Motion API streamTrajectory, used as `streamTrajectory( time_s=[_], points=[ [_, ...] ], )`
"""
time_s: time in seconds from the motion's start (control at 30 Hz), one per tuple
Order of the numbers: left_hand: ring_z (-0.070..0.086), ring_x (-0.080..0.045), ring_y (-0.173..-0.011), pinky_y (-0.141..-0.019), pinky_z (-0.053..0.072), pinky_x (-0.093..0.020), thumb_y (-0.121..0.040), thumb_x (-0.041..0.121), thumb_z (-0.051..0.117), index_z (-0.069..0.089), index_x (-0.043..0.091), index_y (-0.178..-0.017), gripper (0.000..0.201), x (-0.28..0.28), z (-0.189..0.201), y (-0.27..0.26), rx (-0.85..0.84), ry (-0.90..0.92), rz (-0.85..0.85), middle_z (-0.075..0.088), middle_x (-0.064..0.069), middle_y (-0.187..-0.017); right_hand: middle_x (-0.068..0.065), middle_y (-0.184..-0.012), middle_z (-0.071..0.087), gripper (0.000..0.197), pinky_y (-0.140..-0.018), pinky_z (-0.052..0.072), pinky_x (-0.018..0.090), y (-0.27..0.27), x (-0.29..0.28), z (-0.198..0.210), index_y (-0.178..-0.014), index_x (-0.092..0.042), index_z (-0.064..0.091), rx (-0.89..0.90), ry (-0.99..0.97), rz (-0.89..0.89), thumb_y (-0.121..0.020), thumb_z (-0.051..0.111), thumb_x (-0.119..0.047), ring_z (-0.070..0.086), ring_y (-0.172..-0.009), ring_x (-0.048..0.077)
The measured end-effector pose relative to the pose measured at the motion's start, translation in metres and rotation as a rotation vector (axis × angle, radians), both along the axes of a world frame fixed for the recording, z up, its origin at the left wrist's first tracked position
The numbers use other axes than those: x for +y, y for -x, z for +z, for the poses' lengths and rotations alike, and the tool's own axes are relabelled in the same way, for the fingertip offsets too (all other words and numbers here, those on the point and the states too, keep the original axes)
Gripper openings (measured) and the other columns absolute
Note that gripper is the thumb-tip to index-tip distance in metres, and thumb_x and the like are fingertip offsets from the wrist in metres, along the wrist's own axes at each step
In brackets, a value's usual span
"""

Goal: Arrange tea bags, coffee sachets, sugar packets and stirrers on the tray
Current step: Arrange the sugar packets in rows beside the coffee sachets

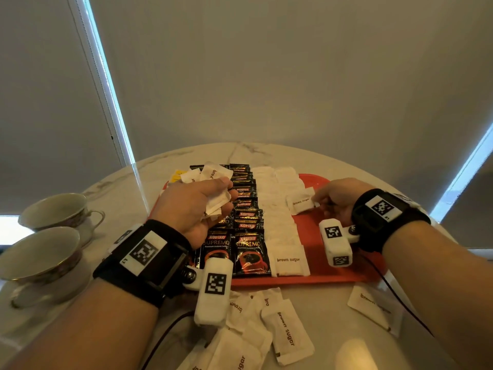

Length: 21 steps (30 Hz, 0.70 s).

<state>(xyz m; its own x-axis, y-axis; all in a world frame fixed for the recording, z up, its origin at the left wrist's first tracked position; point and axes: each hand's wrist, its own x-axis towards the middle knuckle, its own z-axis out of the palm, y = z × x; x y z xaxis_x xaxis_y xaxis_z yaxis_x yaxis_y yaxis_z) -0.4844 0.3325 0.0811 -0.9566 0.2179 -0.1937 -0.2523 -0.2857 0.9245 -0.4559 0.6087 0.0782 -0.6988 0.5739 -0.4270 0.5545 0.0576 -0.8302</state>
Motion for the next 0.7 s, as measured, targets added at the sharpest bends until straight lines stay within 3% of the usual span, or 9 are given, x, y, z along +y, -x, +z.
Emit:
streamTrajectory(
  time_s=[0.1,0.23,0.47,0.53,0.63,0.7],
  points=[
    [0.073,-0.014,-0.061,-0.048,0.055,-0.022,-0.093,0.012,0.074,0.074,0.002,-0.097,0.011,0.0,-0.001,-0.001,0.004,0.009,-0.003,0.077,-0.011,-0.079,0.009,-0.07,0.056,0.006,-0.056,0.046,0.028,0.0,-0.003,-0.002,-0.089,-0.001,0.066,-0.026,-0.049,0.012,-0.087,0.07,0.003,0.051,-0.059,0.018],
    [0.072,-0.013,-0.06,-0.048,0.056,-0.022,-0.093,0.013,0.074,0.073,0.003,-0.098,0.011,0.0,0.002,-0.001,-0.003,0.013,-0.011,0.077,-0.01,-0.076,0.01,-0.069,0.059,0.009,-0.074,0.048,0.033,0.001,-0.006,-0.003,-0.092,0.001,0.068,-0.05,-0.118,0.028,-0.085,0.073,0.001,0.054,-0.06,0.019],
    [0.072,-0.015,-0.062,-0.049,0.057,-0.022,-0.094,0.012,0.073,0.073,0.002,-0.098,0.011,-0.001,0.003,-0.001,-0.006,0.002,-0.008,0.076,-0.011,-0.075,0.008,-0.064,0.056,0.009,-0.076,0.045,0.033,-0.001,-0.008,0.0,-0.082,-0.003,0.065,-0.035,-0.108,0.032,-0.085,0.073,-0.001,0.051,-0.058,0.018],
    [0.073,-0.015,-0.062,-0.049,0.057,-0.022,-0.094,0.011,0.073,0.072,0.002,-0.096,0.009,0.0,0.003,-0.001,-0.005,-0.004,-0.006,0.076,-0.01,-0.074,0.006,-0.06,0.053,0.009,-0.071,0.044,0.032,-0.003,-0.009,0.0,-0.082,-0.003,0.066,-0.008,-0.094,0.019,-0.085,0.074,-0.004,0.047,-0.054,0.017],
    [0.073,-0.014,-0.061,-0.048,0.057,-0.022,-0.094,0.011,0.073,0.072,0.002,-0.095,0.009,0.0,0.004,-0.001,-0.004,-0.008,-0.002,0.076,-0.01,-0.074,0.008,-0.064,0.059,0.009,-0.052,0.042,0.027,-0.009,-0.017,0.001,-0.093,0.001,0.068,0.053,-0.054,0.043,-0.088,0.072,-0.006,0.047,-0.05,0.015],
    [0.074,-0.014,-0.061,-0.048,0.057,-0.022,-0.094,0.011,0.073,0.072,0.002,-0.095,0.009,0.0,0.003,-0.001,-0.005,-0.006,0.003,0.077,-0.01,-0.074,0.008,-0.067,0.066,0.012,-0.051,0.043,0.026,-0.012,-0.025,0.001,-0.098,0.001,0.069,0.048,-0.029,0.095,-0.091,0.069,-0.008,0.052,-0.053,0.015]
  ],
)
